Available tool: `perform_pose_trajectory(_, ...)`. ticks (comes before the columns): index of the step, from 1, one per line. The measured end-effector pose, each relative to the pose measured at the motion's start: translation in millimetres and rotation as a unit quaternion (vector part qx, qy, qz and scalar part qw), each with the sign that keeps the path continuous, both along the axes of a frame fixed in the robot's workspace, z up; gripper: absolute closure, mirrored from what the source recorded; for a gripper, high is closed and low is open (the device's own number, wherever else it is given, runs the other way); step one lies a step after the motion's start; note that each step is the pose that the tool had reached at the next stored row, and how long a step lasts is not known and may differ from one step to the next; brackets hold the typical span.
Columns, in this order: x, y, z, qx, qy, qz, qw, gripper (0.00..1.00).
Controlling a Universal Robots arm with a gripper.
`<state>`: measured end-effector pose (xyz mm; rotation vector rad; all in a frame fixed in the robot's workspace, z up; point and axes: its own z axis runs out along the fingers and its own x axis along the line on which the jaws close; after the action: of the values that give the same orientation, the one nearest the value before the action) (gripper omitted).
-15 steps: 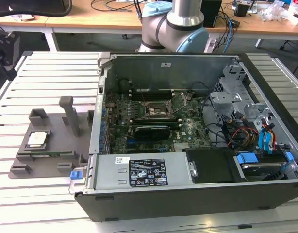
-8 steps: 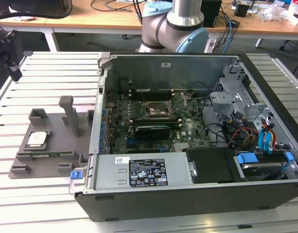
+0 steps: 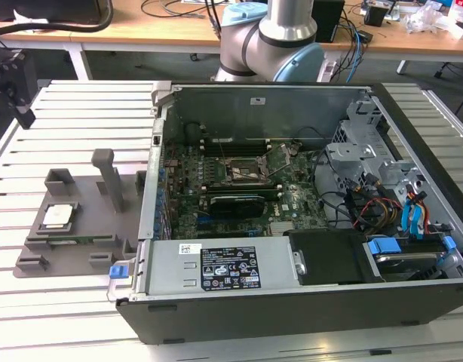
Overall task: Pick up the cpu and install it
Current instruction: 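Pick up the cpu and move it towards the insertion slot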
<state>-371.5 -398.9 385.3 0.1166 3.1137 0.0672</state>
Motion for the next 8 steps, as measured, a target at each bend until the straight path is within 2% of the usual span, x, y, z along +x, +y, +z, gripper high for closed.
perform_pose_trajectory(8, 0.0, 0.0, -4.8, 0.0000, 0.0000, 0.000, 1.0000, 0.45)
